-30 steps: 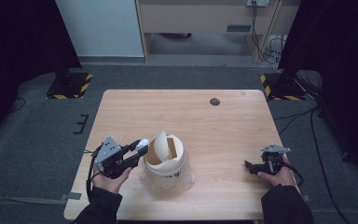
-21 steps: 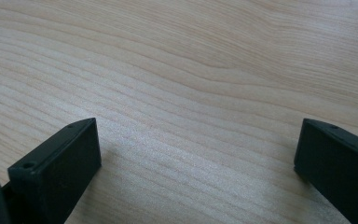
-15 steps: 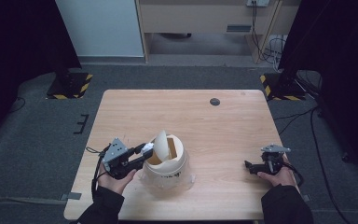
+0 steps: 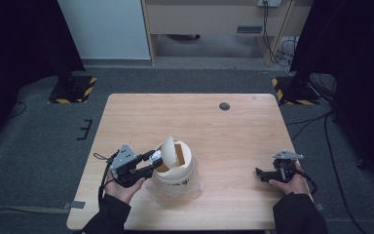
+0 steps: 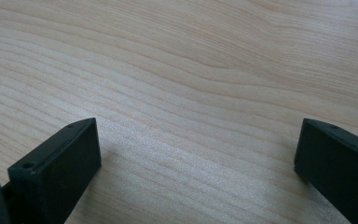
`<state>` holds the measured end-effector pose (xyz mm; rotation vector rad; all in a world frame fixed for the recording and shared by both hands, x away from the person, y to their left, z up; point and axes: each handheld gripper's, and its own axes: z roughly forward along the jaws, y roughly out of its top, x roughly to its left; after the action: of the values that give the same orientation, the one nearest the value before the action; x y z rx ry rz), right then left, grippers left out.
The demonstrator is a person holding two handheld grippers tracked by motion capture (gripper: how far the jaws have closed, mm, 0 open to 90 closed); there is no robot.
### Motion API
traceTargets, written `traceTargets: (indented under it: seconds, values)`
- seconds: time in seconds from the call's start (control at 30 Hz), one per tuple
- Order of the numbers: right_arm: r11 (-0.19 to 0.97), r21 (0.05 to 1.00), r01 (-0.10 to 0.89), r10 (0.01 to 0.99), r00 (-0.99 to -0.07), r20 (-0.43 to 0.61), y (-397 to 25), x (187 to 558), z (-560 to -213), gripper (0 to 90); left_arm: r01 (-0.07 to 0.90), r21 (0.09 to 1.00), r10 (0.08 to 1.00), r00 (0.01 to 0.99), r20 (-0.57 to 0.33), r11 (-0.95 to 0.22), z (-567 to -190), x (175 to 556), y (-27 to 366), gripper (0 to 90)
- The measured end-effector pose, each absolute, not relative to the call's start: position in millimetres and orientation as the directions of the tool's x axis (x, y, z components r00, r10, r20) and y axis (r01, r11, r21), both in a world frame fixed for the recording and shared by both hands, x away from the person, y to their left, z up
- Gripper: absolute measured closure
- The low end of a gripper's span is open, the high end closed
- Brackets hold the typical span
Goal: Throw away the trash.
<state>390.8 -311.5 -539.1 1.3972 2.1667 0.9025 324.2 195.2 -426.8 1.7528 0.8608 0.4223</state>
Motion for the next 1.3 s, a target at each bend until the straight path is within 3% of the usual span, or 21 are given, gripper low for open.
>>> traceTargets:
  seconds: [0.23,0.77,0.93,1.3]
  values:
    - [0.289,0.706,0.646,0.909,-0.416,0.008,-311.6,390.8,-539.1,0.8,0.324,0.934,0.736,0.667,-0.114,-0.149,-423.2,323.7,199.9,45.9]
    - [0.289,0.706,0.646,0.909,-0.416,0.008,-311.6,390.8,-539.1,0.8,0.328,0.939,0.817,0.567,-0.105,-0.107,-425.7,331.4,238.4,37.0]
    - [0.289,0.706,0.646,0.909,-0.416,0.008,-311.5,390.8,-539.1,0.8,0.379,0.919,0.857,0.503,-0.111,-0.104,-440.3,338.4,255.3,32.4]
    - [0.289,0.706,0.646,0.91,-0.416,0.008,-311.5,390.8,-539.1,0.8,0.575,0.797,0.937,0.347,-0.036,-0.182,-487.8,357.3,288.7,24.0]
